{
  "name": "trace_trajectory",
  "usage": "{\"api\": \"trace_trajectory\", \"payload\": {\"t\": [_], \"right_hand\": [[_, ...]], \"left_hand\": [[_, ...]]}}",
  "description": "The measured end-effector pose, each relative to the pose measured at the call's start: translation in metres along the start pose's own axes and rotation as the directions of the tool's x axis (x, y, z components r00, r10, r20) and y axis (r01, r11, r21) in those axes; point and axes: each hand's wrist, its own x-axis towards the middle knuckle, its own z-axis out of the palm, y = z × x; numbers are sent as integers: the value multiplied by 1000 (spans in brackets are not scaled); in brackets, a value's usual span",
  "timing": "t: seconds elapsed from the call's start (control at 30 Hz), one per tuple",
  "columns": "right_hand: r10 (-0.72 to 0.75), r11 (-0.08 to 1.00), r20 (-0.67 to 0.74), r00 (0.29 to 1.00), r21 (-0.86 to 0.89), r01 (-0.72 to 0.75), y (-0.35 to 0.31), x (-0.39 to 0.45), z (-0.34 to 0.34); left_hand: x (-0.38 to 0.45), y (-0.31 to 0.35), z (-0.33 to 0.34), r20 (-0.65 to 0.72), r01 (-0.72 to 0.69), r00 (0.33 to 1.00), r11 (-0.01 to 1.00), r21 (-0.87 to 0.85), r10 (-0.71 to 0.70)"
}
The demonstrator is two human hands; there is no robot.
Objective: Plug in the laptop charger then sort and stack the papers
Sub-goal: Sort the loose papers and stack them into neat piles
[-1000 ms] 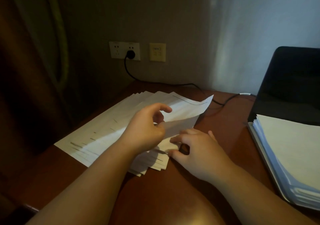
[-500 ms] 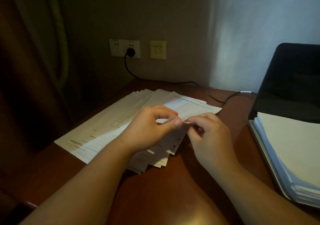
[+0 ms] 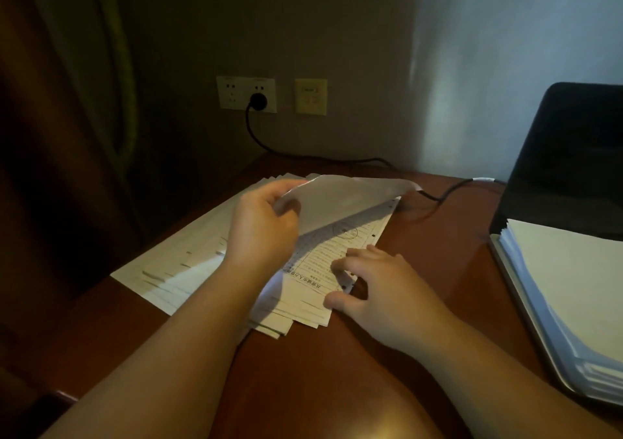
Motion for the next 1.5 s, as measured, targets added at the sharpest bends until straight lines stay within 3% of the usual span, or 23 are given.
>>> {"api": "trace_trajectory", "payload": {"t": [0.27, 0.43, 0.6, 0.77, 0.93, 1.0, 1.1, 1.23, 1.5], "right_hand": [[-31, 999, -88, 996, 21, 33, 5, 3, 4], [-33, 996, -250, 968, 67, 52, 8, 5, 6], [23, 984, -562, 827, 159, 81, 10, 8, 5], [61, 932, -586, 808, 323, 164, 8, 6, 5], [127, 877, -582, 803, 444, 183, 5, 4, 1], [147, 829, -564, 813, 518, 209, 3, 3, -1], [178, 750, -484, 857, 631, 201, 5, 2, 2], [177, 806, -385, 906, 584, 91, 1, 1, 2], [134, 865, -364, 922, 496, 71, -9, -3, -2]], "left_hand": [[-1, -1, 0, 30, -47, 998, 999, 17, 46], [-1, -2, -1, 159, -112, 982, 993, 27, 106], [-1, -4, -2, 286, -200, 940, 979, 27, 184], [-2, -2, 0, 389, -202, 903, 979, 8, 183], [-5, 4, -2, 540, -262, 817, 964, 40, 200], [-2, -1, -1, 485, -322, 839, 944, 76, 247], [3, -8, 0, 289, -308, 917, 949, 72, 275], [2, -2, -2, 156, -163, 975, 986, 33, 156], [3, 3, -3, 46, -75, 996, 995, 63, 72]]}}
